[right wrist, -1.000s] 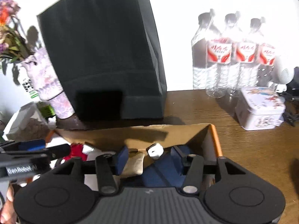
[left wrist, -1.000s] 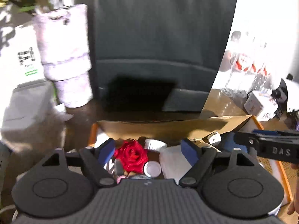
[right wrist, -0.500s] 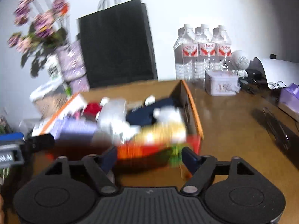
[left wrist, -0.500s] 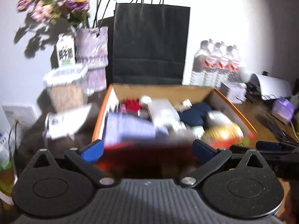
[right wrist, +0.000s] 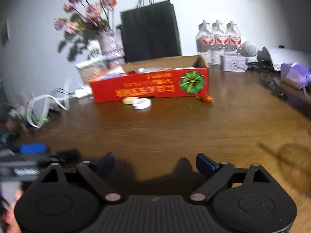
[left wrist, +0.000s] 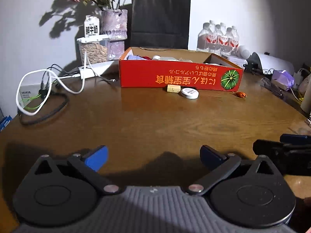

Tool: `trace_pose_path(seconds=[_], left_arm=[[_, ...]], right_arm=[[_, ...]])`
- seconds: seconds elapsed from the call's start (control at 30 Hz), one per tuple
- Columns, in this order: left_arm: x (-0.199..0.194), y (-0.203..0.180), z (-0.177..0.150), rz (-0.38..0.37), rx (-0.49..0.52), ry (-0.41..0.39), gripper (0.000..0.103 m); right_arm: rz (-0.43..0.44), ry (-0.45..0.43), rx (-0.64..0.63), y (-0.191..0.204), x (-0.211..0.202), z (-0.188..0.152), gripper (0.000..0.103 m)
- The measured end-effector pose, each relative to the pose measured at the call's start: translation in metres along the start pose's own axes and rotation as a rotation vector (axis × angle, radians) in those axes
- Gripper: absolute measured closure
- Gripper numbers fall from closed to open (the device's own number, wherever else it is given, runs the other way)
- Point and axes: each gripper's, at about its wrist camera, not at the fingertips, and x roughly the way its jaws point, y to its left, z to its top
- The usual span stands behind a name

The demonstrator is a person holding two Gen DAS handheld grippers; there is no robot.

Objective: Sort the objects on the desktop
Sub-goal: 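Withdraw both grippers from the box back over the table, then grasp the grey round disc with the left gripper while the right grasps the orange toy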

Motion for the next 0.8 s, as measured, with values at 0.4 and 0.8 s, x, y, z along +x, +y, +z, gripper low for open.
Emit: trace_pose_path(seconds=[0.4, 0.8], left_arm=[[-0.003, -0.001, -0.004, 0.015, 0.005, -0.039, 0.000], [0.014, 0.011, 0.001, -0.018, -0.062, 0.070, 0.000]], right_arm=[[-0.051, 0.004, 0.008, -0.001, 0.005, -0.001, 0.012], [-0.093, 0.055, 0.019, -0.009, 0.022, 0.012, 0.013]])
